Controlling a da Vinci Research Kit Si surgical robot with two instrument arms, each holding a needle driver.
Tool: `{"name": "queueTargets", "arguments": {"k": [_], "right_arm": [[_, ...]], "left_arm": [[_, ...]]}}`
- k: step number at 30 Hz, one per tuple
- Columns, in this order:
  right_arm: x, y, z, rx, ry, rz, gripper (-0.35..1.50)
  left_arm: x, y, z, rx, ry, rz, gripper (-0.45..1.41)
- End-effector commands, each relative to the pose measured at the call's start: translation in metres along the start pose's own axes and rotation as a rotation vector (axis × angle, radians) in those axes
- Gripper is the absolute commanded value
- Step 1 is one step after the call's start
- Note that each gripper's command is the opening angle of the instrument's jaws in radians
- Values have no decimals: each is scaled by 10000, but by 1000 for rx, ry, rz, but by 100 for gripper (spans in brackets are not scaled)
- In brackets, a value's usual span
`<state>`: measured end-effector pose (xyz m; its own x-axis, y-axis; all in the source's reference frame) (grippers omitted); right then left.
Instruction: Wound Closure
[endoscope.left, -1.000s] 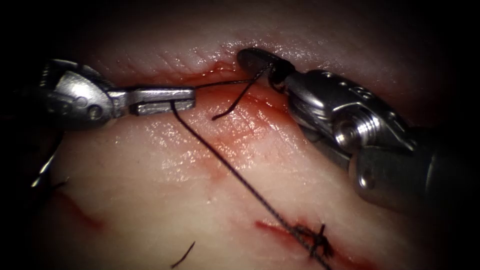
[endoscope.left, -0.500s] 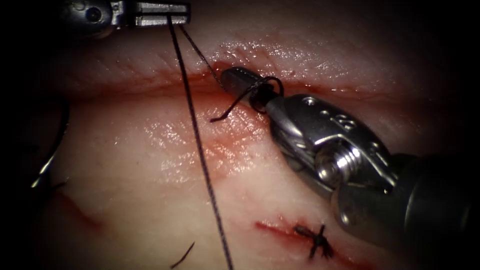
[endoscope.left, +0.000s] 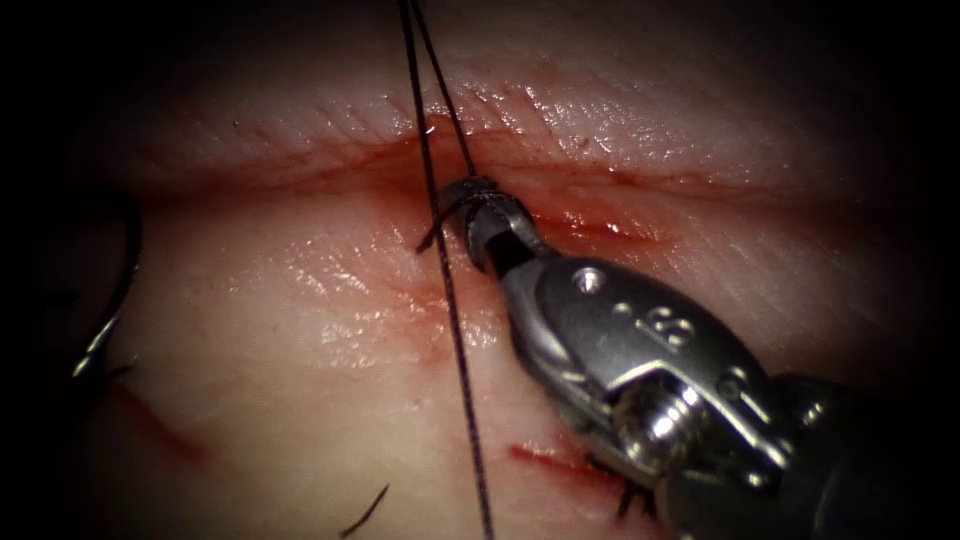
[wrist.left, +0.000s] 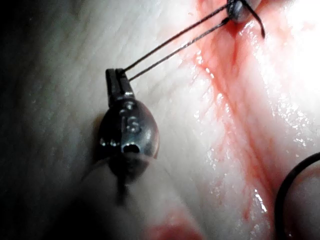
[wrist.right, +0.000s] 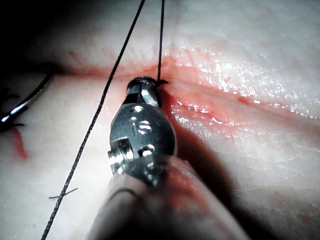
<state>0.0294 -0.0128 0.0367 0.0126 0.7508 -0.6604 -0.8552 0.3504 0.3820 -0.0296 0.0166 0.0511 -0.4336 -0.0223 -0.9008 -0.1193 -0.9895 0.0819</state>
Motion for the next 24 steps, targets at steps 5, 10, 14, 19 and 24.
{"name": "queueTargets", "arguments": {"k": [5,10,14,19,24], "right_arm": [[-11,-6,3,12,-22,-14,-35],[-14,-7,3,27,-27,-12,-35],[-25,-16,-1,40,-39,-25,-35],[-29,-29,0,37,-30,-134,-35],[-35,-35,-5,32,-25,-235,-35]], "left_arm": [[5,-35,-4,65,11,-49,-45],[8,-43,-5,68,-3,-39,-45],[4,-63,-2,71,-12,-54,-45],[-1,-72,9,64,23,-138,-45],[-6,-78,15,60,44,-284,-45]]}}
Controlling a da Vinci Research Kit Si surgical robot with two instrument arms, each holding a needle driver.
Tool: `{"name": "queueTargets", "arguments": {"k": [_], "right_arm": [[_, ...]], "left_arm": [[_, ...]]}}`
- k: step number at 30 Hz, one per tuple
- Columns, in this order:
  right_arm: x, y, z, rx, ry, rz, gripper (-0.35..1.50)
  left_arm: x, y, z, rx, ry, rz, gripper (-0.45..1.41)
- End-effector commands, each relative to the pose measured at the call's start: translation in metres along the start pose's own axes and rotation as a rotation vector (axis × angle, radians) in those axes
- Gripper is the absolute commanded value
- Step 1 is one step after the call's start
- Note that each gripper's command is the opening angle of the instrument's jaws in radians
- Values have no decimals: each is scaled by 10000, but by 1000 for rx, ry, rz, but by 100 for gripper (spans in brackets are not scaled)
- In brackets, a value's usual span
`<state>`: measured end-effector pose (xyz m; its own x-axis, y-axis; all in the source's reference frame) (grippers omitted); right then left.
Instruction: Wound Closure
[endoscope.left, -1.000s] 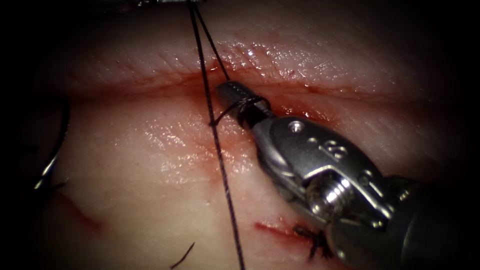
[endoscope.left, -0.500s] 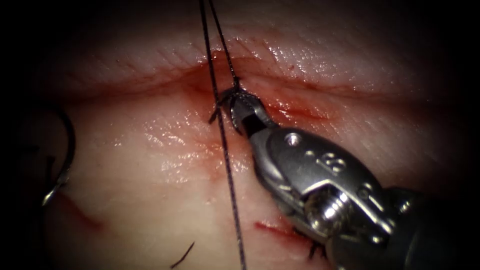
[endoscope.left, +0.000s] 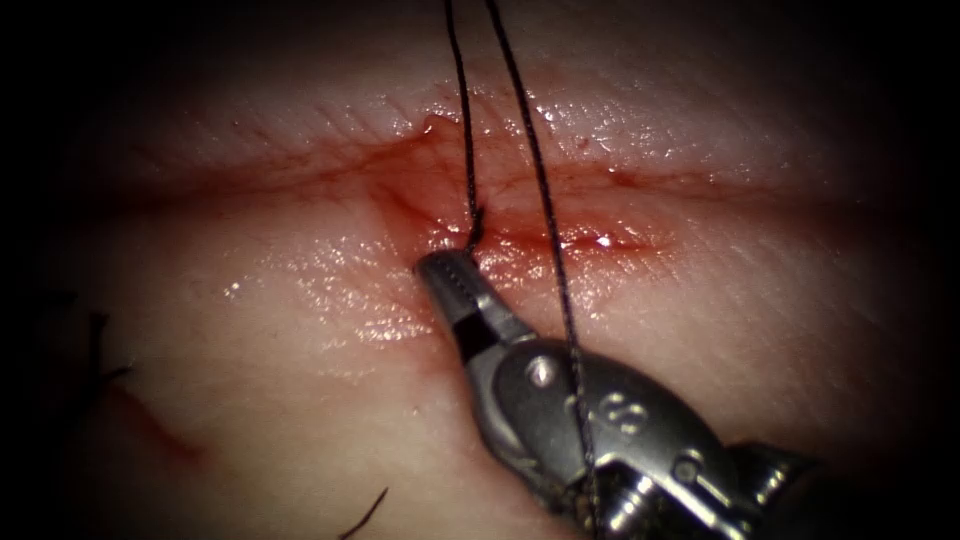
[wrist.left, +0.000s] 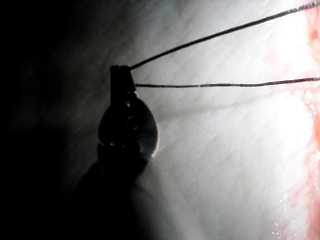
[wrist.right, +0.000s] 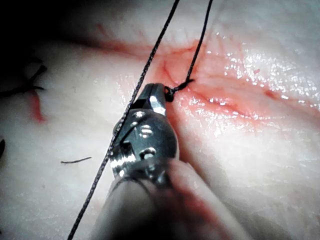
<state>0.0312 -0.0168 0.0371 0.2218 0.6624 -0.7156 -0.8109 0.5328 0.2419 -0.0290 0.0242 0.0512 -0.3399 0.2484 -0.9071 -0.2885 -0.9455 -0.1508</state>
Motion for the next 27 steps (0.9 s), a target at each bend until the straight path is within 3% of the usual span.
{"name": "queueTargets", "arguments": {"k": [1,14,22,27], "right_arm": [[-2,-9,4,-7,2,-9,-35],[1,-4,13,-28,34,-33,-35],[18,3,24,-39,91,-258,-35],[17,-7,26,51,111,-443,-35]], "left_arm": [[-1,-4,9,-9,9,-11,-45],[-2,4,9,-24,28,-28,-45],[2,13,14,-51,66,-27,-45],[6,17,17,-58,77,-28,-45]]}}
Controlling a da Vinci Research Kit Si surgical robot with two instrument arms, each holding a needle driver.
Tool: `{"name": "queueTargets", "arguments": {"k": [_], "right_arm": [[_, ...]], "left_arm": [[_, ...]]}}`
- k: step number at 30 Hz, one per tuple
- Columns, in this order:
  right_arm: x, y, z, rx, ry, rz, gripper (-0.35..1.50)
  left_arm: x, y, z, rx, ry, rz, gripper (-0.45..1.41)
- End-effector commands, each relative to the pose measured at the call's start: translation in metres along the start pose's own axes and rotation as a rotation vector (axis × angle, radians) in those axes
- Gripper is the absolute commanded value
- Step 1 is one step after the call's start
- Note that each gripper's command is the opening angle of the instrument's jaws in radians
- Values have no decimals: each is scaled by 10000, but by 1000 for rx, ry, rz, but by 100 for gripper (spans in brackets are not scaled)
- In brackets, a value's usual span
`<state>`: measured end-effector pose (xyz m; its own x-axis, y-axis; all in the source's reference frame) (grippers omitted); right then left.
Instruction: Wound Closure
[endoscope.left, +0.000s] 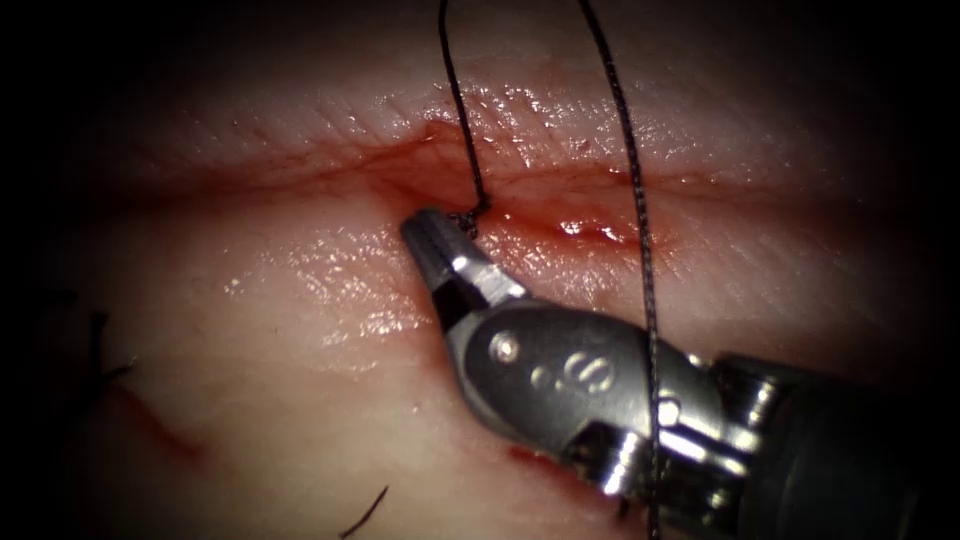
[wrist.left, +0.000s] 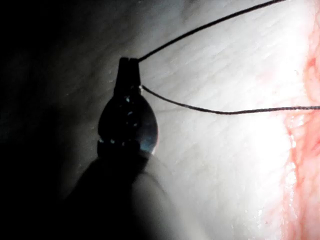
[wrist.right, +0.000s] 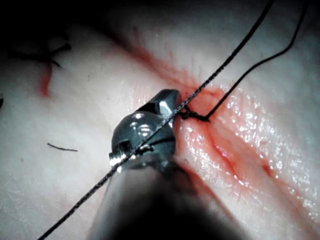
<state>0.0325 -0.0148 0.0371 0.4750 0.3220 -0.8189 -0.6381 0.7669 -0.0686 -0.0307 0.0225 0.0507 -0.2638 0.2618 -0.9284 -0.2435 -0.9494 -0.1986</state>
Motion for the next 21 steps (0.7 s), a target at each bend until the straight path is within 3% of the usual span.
{"name": "queueTargets", "arguments": {"k": [1,10,21], "right_arm": [[4,-10,8,27,12,-60,-35],[9,-22,-2,92,88,-279,-35],[1,-20,4,120,101,-350,-35]], "left_arm": [[0,-6,8,1,3,0,-45],[0,-13,8,-3,10,-3,-45],[16,-39,9,71,92,52,-45]]}}
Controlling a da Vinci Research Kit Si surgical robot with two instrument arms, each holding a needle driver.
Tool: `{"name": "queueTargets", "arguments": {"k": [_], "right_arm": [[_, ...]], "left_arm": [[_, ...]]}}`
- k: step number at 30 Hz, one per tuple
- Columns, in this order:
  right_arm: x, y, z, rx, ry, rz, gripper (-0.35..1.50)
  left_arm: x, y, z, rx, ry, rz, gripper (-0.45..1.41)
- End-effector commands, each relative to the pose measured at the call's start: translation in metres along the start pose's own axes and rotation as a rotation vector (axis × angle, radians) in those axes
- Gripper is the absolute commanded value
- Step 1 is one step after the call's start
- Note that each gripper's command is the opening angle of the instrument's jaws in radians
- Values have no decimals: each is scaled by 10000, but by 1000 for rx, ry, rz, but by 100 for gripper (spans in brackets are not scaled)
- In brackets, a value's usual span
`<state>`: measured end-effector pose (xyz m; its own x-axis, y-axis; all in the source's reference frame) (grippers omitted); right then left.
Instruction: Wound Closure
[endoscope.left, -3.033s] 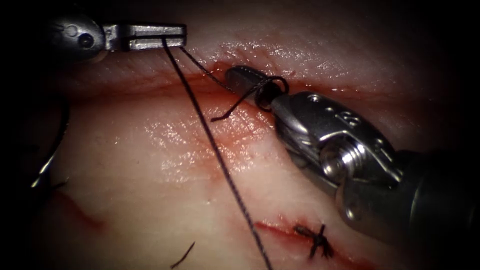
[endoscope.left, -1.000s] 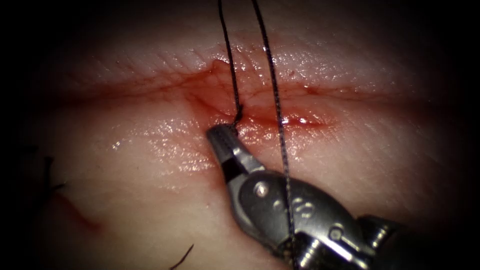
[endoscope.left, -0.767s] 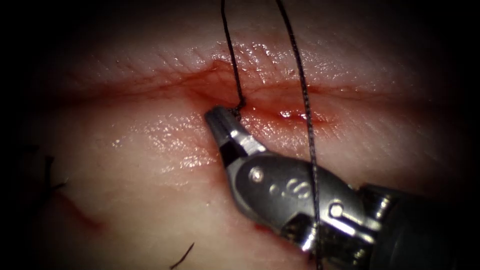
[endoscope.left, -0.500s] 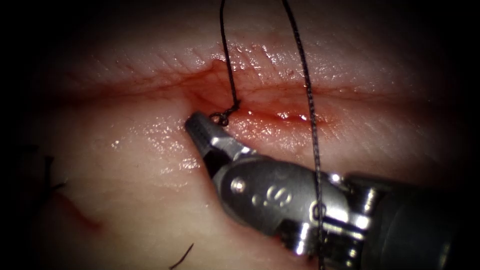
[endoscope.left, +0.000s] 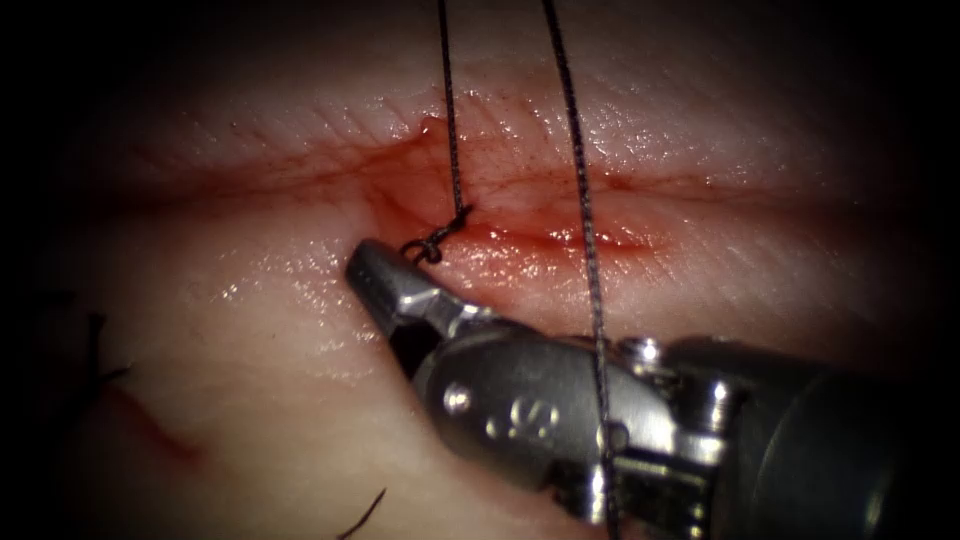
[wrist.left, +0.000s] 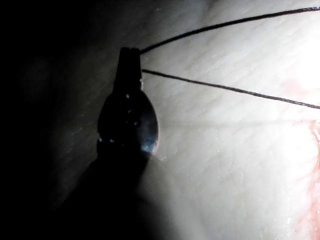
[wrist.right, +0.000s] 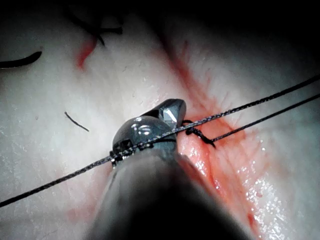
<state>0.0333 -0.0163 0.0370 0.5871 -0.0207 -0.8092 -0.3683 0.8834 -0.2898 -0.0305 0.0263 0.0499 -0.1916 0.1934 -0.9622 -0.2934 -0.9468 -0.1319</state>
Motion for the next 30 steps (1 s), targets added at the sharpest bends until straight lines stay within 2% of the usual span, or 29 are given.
{"name": "queueTargets", "arguments": {"k": [1,15,30], "right_arm": [[1,-1,8,-3,3,-7,-35],[-4,-9,0,36,-21,-32,-35],[-7,-1,-10,31,-41,-10,-35]], "left_arm": [[1,-7,8,12,5,14,-45],[21,-37,26,82,36,74,-45],[7,-65,61,139,6,103,-45]]}}
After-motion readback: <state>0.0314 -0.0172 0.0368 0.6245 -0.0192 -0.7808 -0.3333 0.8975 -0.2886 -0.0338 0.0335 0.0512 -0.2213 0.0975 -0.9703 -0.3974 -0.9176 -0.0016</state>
